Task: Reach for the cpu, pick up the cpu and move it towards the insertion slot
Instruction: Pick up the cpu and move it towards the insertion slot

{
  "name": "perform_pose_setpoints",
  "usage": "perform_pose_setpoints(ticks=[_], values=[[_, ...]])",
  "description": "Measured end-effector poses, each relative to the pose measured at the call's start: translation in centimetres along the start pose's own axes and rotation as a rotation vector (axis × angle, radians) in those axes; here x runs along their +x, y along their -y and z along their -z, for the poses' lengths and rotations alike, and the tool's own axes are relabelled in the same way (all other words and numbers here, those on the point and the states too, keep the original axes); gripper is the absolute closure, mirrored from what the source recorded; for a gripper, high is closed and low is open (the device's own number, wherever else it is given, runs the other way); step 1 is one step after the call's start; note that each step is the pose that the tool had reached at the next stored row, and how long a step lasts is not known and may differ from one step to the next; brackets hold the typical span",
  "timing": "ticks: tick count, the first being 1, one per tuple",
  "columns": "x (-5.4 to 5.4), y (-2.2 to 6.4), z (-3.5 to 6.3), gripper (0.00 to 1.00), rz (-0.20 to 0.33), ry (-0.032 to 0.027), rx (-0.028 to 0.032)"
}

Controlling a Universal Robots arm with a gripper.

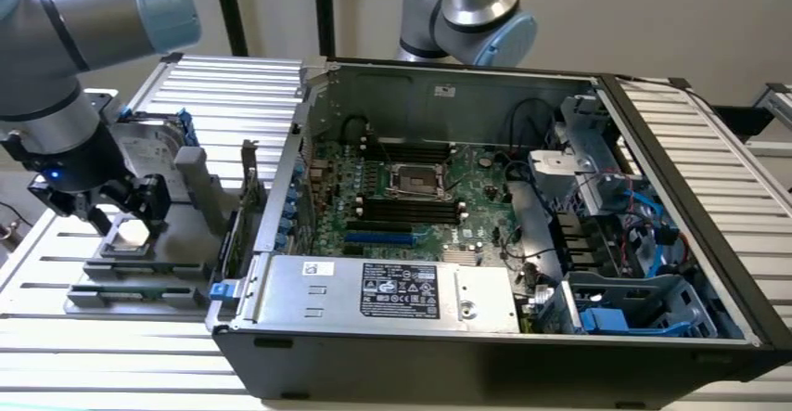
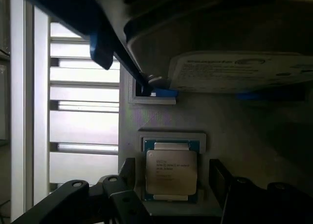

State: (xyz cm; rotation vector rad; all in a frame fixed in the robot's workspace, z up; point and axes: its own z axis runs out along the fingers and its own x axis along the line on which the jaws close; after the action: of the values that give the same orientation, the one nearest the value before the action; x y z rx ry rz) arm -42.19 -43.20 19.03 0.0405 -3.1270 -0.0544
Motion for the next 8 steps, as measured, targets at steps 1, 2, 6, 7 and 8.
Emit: perform_pose_setpoints(ticks=[1,2,6,7,8], values=[[0.00,-0.03,-0.02,0.29,0.000,-0.0004,0.0005],[-0.01,-0.04,-0.04,0.29,0.000,-0.0007,0.0009],[0.00,-0.07,-0.10,0.29,0.000,-0.0029,0.0026],[0.00,-0.07,-0.12,0.29,0.000,-0.0036,0.0029],[0.00,-0.07,-0.14,0.29,0.000,-0.0042,0.0032]])
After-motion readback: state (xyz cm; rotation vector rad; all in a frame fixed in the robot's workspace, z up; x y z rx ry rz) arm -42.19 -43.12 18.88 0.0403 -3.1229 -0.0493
